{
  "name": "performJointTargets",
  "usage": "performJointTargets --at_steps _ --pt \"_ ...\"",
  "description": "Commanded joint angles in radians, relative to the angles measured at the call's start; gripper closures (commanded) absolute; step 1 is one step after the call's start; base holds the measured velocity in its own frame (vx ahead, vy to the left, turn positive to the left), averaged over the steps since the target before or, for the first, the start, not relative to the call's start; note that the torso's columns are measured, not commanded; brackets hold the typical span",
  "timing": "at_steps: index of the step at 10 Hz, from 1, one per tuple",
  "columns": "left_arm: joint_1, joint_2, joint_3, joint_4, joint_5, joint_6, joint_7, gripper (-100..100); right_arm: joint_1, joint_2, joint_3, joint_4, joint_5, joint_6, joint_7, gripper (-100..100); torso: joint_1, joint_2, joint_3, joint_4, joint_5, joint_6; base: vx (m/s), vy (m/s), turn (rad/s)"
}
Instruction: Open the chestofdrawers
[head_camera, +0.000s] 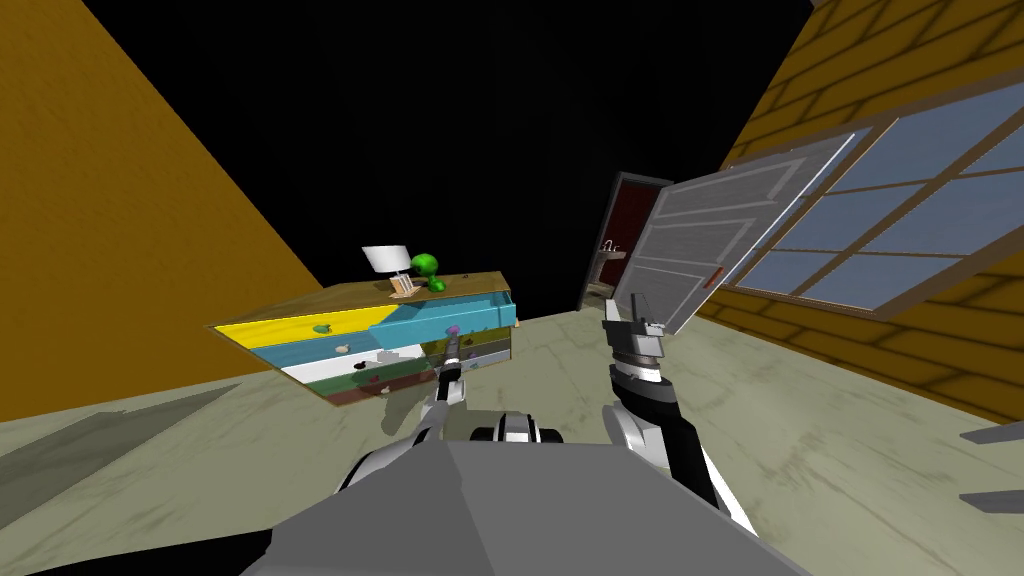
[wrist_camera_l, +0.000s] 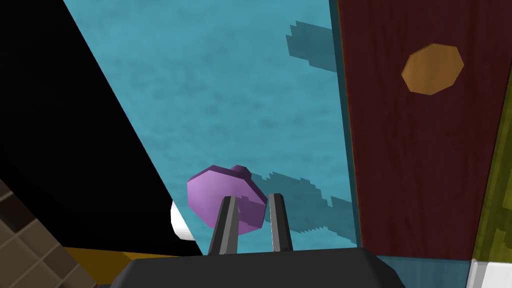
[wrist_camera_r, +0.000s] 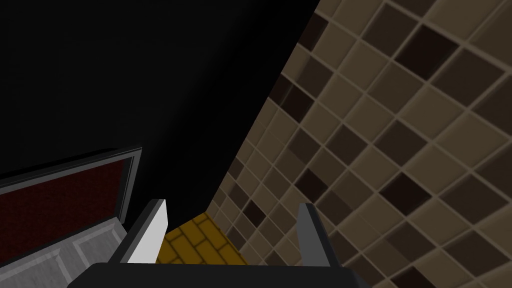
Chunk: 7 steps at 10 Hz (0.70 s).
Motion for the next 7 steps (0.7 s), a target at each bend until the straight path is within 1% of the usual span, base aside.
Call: performJointTargets --at_steps 1,3,4,5,6,7 --pt "-0.019 0.004 0.001 0.001 -0.003 -0.020 -0.003 100 0.000 0.000 0.000 0.000 0.000 0.000 0.000 0 0.001 0.003 0.002 0.001 0.000 -0.001 -0.167 -0.044 0.011" --pt "-0.026 0.004 0.001 -0.007 -0.006 -0.028 -0.004 100 0.000 0.000 0.000 0.000 0.000 0.000 0.000 0 -0.001 0.002 0.001 0.002 -0.001 0.000 -0.171 -0.058 0.017" --pt "-0.026 0.004 0.001 0.002 -0.006 -0.028 -0.004 100 0.000 0.000 0.000 0.000 0.000 0.000 0.000 0 -0.002 0.004 0.002 0.003 -0.002 -0.001 -0.135 -0.030 0.011" --pt "-0.026 0.004 0.001 0.034 -0.006 -0.028 -0.004 100 0.000 0.000 0.000 0.000 0.000 0.000 0.000 0 -0.001 0.002 0.002 0.003 -0.002 0.000 -0.048 -0.003 -0.003" --pt "0.015 -0.001 0.018 0.017 -0.039 -0.008 0.044 -100 0.000 0.000 0.000 0.000 0.000 0.000 0.000 0 0.001 -0.002 0.000 0.001 -0.001 0.000 0.030 -0.018 -0.030" --pt "0.015 -0.001 0.018 -0.016 -0.039 -0.008 0.044 -100 0.000 0.000 0.000 0.000 0.000 0.000 0.000 0 0.002 -0.008 -0.004 -0.005 0.003 0.000 0.040 -0.038 -0.009"
